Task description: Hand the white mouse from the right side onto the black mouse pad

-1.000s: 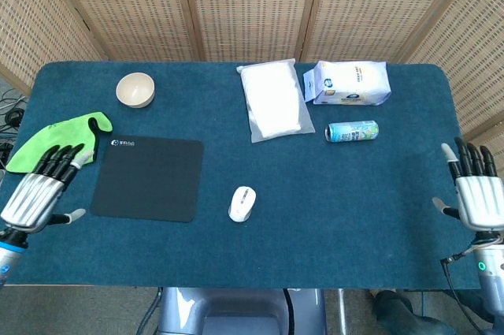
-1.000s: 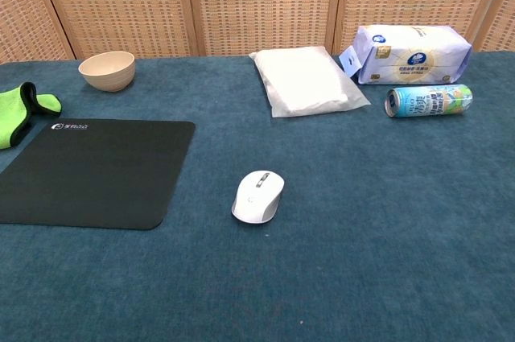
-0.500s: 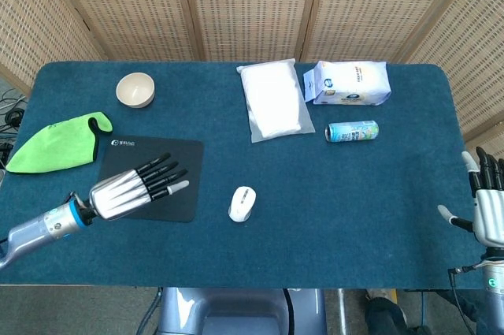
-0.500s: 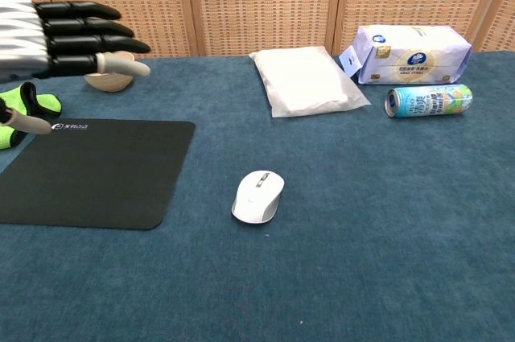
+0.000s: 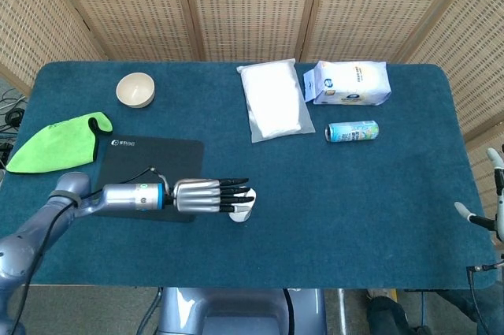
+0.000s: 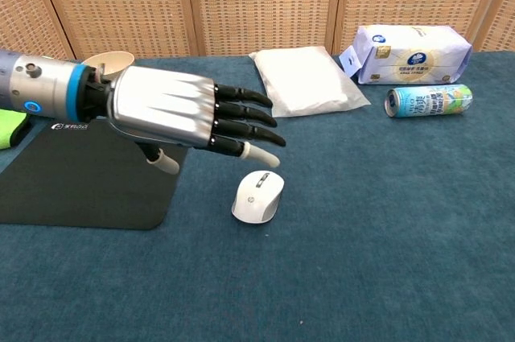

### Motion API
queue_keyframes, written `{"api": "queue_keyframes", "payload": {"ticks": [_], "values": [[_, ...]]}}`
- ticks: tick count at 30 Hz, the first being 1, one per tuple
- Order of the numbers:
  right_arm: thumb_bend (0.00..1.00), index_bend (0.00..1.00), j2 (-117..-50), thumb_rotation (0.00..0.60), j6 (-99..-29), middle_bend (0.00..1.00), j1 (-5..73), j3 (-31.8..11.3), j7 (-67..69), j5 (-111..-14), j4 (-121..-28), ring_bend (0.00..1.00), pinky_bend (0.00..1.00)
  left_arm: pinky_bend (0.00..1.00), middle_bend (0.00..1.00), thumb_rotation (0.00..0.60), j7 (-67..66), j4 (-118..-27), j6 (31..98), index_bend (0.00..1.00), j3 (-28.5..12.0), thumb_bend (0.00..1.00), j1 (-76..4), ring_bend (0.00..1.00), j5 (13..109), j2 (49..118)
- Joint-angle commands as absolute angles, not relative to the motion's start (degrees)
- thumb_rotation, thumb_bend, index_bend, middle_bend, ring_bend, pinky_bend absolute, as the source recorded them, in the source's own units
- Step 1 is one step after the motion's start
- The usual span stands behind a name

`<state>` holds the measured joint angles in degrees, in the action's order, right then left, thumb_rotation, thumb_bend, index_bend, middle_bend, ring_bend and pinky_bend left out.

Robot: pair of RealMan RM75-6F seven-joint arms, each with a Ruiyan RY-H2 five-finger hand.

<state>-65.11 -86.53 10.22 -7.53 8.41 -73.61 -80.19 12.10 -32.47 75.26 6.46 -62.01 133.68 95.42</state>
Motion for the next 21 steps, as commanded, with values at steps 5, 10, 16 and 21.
{"api": "queue_keyframes", "payload": {"ticks": [5,10,16,21], "values": [[0.0,0.0,-64.97,0.6,-85.45,0.0,9.35,-8.62,10.13,-72.93,-79.07,0.0,0.0,0.11,0.0,0.6,16.32,-26.1,73.8,0.0,10.34,0.06,-66.69,0.0,131.88,101.68],[0.0,0.0,-64.72,0.6,-85.41,0.0,8.77,-9.34,11.09,-73.09,-79.02,0.0,0.0,0.15,0.0,0.6,18.11,-22.47,73.14,0.01,12.57,0.06,-68.0,0.03,130.63,104.45],[0.0,0.0,-64.55,0.6,-84.56,0.0,8.49,-9.89,11.87,-73.34,-78.97,0.0,0.0,0.22,0.04,0.6,18.4,-19.19,72.07,0.1,15.53,0.07,-69.82,0.09,129.96,107.36],[0.0,0.0,-64.48,0.6,-84.32,0.0,8.27,-10.4,12.47,-73.57,-78.89,0.0,0.0,0.27,0.15,0.6,18.55,-16.94,71.61,0.21,16.98,0.07,-69.87,0.15,128.52,109.45]]}}
